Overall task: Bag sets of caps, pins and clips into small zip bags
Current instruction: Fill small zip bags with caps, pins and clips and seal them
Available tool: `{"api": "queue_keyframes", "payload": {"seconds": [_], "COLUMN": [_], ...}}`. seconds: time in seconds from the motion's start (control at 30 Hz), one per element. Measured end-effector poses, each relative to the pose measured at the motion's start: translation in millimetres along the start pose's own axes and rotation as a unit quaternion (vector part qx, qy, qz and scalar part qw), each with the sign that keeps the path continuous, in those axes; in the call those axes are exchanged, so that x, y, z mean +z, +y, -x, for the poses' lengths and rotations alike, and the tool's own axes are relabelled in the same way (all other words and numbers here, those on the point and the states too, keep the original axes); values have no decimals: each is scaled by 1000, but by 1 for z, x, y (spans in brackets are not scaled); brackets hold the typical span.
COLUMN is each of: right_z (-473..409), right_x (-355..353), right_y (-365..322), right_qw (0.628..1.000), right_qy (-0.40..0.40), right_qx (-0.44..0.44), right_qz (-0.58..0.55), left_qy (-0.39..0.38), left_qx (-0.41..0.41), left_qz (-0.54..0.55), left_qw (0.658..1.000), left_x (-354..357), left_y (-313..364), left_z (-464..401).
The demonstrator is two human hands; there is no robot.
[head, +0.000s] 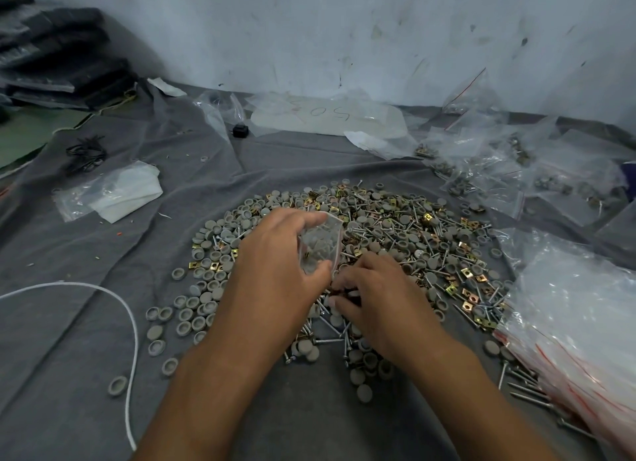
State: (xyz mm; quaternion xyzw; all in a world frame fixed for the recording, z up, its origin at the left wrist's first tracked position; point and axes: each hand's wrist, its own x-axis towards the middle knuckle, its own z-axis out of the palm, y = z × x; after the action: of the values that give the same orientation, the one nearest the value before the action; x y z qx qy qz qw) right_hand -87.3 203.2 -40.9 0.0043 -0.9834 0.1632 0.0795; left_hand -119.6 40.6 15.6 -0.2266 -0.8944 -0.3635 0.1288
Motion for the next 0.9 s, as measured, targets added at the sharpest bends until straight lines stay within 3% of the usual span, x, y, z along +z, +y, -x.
{"api": "queue_keyframes", "payload": {"seconds": [0.27, 0.37, 0.43, 0.5, 0.67, 0.8, 0.9], "right_z": [-2, -4, -4, -1, 1, 1, 5], "right_x": [-5, -18, -29, -35, -29, -38, -41], "right_y": [1, -2, -8, -14, -18, -9, 8], "right_qw": [997, 967, 933, 912, 944, 942, 978], "right_qy": [37, 168, 287, 342, 254, 260, 112], "right_qx": [8, 32, 3, -49, -79, -54, -15], "right_qz": [-75, -188, -219, -220, -197, -205, -176], "left_qy": [-7, -9, -11, -14, -13, -11, -13], "left_qx": [-9, -11, -12, -11, -4, -11, -9], "left_qz": [-2, -6, -8, -7, -1, -4, -7], "left_qw": [1000, 1000, 1000, 1000, 1000, 1000, 1000], "left_x": [1, 2, 3, 4, 4, 3, 2], "left_y": [2, 1, 1, 1, 3, 1, 1], "left_z": [0, 0, -1, -1, 0, -1, -1]}}
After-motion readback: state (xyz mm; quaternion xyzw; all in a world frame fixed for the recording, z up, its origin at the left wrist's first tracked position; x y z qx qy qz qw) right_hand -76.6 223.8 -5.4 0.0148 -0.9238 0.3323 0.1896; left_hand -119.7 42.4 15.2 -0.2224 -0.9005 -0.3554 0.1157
